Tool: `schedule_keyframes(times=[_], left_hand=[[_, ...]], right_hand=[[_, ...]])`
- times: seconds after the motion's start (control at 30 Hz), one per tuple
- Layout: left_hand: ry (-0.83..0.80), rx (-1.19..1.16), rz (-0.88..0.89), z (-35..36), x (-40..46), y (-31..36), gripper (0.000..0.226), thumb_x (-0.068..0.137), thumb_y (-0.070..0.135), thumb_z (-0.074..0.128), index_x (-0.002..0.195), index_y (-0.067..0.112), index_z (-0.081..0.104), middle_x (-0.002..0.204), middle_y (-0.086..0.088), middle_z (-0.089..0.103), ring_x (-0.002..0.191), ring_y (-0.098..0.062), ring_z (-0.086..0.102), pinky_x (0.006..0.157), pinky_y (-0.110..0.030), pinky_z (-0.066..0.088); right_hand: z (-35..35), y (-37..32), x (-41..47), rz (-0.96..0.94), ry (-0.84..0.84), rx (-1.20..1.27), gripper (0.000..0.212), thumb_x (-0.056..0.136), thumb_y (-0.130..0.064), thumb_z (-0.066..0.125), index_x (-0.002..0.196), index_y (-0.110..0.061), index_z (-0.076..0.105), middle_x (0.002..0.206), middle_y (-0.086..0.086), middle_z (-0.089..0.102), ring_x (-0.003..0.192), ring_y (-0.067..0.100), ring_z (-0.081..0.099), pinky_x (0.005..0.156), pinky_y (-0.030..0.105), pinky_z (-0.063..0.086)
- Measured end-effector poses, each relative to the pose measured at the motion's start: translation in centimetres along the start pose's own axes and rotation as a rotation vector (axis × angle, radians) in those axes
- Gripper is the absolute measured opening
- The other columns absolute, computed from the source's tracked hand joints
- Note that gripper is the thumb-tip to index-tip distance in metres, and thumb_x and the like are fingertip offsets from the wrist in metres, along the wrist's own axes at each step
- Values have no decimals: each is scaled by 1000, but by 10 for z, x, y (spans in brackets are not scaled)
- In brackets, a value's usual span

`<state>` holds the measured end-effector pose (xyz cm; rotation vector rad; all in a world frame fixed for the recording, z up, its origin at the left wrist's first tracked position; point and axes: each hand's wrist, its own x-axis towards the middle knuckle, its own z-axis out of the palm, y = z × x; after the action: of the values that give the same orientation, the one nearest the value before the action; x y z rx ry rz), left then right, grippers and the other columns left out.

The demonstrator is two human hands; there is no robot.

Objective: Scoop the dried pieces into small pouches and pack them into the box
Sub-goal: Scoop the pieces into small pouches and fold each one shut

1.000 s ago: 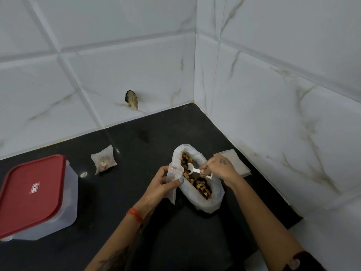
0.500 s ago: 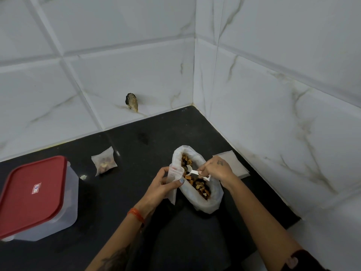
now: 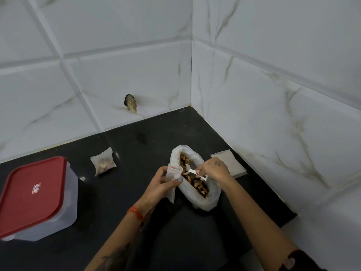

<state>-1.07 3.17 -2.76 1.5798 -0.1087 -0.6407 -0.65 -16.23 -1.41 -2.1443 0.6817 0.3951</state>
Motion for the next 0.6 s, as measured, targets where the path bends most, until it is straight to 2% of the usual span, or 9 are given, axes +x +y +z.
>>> schedule_keyframes(times=[0.1,0.27,0.37,0.43,0.5,0.6], left_hand=[[-4,17,6,-2,1,-2,55,66,34,73,116,28,51,108,-2,69,105,-18,64,97,-44,47],[3,99,18,-6,1,-4,52,74,31,76,119,28,49,109,0,67,109,-19,61,98,-42,46],[11,126,19,-10,-1,-4,55,70,35,77,118,31,49,109,1,68,108,-17,61,99,-44,46],[6,136,23,-11,-2,-4,48,75,30,75,116,32,49,110,2,67,108,-16,60,99,-42,46],[6,143,34,-11,-4,-2,44,78,26,73,114,33,49,111,4,65,109,-15,59,97,-37,46],[14,158,71,-12,-6,1,56,70,35,79,117,32,49,117,4,62,112,-14,58,99,-38,46]], right_hand=[[0,3,0,42,14,59,19,78,-21,71,96,-15,74,98,2,71,85,15,62,84,31,52],[-9,10,-12,50,44,179,21,82,-14,69,101,-6,73,104,13,69,95,23,61,88,35,48],[-14,10,-24,14,28,200,19,84,-12,66,100,-3,73,105,16,69,98,25,61,82,33,46],[-16,9,-31,-16,33,254,10,85,-9,66,89,-9,74,93,10,71,93,21,60,76,29,42],[-19,7,-38,-51,49,342,10,84,-9,67,82,-16,73,79,0,69,88,16,60,74,26,44],[-25,0,-53,-152,34,419,10,84,-9,67,91,-14,73,75,-4,70,79,5,59,67,21,40]])
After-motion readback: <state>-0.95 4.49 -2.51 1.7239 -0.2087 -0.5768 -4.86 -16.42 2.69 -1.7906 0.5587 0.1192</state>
